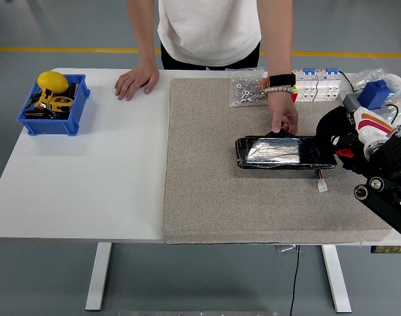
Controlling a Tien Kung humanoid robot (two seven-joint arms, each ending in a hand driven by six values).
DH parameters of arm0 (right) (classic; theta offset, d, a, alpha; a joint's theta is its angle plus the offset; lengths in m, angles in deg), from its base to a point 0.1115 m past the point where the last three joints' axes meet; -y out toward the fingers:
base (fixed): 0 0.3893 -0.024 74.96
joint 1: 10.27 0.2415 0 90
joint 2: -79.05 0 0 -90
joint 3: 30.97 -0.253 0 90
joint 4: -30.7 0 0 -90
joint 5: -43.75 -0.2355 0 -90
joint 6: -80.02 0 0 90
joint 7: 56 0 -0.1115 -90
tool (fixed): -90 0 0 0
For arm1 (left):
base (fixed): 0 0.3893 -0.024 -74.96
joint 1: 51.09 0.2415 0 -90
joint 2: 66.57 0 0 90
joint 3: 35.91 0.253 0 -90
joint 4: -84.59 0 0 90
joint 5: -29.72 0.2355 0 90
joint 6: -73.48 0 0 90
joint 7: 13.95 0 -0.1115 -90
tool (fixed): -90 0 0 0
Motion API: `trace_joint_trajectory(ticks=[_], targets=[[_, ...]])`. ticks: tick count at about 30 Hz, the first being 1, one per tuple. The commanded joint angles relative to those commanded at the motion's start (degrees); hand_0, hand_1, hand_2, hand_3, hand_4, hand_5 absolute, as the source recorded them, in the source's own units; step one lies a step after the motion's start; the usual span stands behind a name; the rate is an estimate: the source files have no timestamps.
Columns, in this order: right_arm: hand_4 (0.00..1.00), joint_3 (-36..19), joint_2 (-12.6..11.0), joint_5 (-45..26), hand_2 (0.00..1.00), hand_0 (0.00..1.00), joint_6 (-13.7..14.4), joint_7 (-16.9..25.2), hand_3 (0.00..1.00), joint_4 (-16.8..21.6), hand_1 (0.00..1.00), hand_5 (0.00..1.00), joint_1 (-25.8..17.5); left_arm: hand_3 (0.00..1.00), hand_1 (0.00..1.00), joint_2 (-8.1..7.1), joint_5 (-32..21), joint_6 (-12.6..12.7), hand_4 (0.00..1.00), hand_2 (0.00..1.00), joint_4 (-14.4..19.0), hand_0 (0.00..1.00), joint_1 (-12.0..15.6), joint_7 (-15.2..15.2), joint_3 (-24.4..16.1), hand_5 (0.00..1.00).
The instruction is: Pick the rag up,wipe the panel,place it on the desk
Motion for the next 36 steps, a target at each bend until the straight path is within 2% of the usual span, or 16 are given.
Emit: trace_joint_trajectory(ticks=[15, 36], targets=[[0.732, 0.2, 1.2, -0.1, 0.34, 0.248, -0.2, -0.1, 0.364, 0.3, 0.293, 0.002, 0.3, 0.608, 0.729, -0.03, 0.5, 0.0, 0.673, 0.731, 0.0, 0.687, 0.0, 0.1, -0.6, 0.627], [0.732, 0.6, 5.0, 0.7, 0.34, 0.248, -0.7, -0.9, 0.365, 0.8, 0.293, 0.002, 1.1, 0.608, 0.729, -0.11, 0.5, 0.0, 0.673, 0.731, 0.0, 0.687, -0.1, 0.0, -0.7, 0.627]])
